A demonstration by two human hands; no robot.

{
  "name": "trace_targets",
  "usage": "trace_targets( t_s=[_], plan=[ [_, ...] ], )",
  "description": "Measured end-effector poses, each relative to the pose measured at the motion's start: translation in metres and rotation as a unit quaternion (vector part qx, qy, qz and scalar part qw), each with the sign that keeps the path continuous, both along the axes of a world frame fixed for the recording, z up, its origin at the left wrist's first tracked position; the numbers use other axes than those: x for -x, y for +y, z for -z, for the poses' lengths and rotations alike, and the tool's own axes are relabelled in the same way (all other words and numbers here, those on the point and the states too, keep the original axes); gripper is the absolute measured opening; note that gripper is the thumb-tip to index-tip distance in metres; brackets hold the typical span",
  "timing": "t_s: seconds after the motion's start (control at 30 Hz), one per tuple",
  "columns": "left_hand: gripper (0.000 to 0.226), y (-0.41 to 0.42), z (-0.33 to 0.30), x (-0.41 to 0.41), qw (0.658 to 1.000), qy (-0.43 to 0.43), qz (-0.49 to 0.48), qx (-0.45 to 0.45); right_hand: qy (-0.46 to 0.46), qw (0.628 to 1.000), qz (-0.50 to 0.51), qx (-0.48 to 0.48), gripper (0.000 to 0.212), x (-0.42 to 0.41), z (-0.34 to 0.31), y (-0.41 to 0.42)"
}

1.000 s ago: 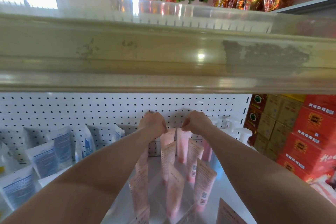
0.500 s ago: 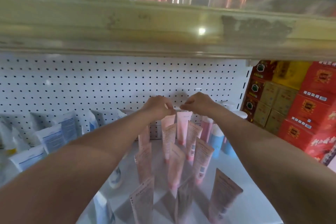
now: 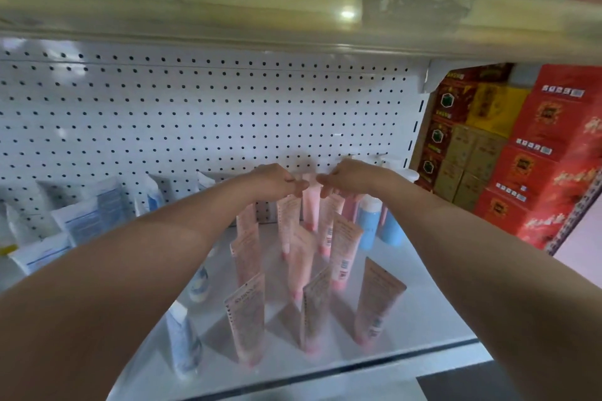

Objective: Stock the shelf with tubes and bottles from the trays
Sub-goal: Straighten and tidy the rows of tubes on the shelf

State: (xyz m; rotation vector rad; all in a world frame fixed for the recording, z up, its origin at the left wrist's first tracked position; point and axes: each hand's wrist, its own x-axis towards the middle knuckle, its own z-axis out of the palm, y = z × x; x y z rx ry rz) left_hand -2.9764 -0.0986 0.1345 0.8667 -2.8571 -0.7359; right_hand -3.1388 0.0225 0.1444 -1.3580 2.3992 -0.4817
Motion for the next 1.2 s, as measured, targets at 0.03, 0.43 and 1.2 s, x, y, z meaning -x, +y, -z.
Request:
trace_targets(
  t_s=[0.03, 0.43, 1.2],
  plan=[
    [0.046, 0.001, 0.000, 0.000, 1.000, 0.002, -0.004, -0.001, -0.008, 1.000, 0.006, -0.001, 0.043, 0.000, 0.000, 0.001],
    [0.060, -0.003, 0.003, 0.002, 0.994, 0.030, -0.056, -0.086, -0.033, 0.999, 0.040, 0.010, 0.049, -0.002, 0.001, 0.001],
    [0.027, -0.009, 0.020, 0.004, 0.993, 0.067, -0.078, 0.052, 0.092, 0.993, -0.007, 0.070, 0.009, 0.009, 0.020, -0.003]
  ],
)
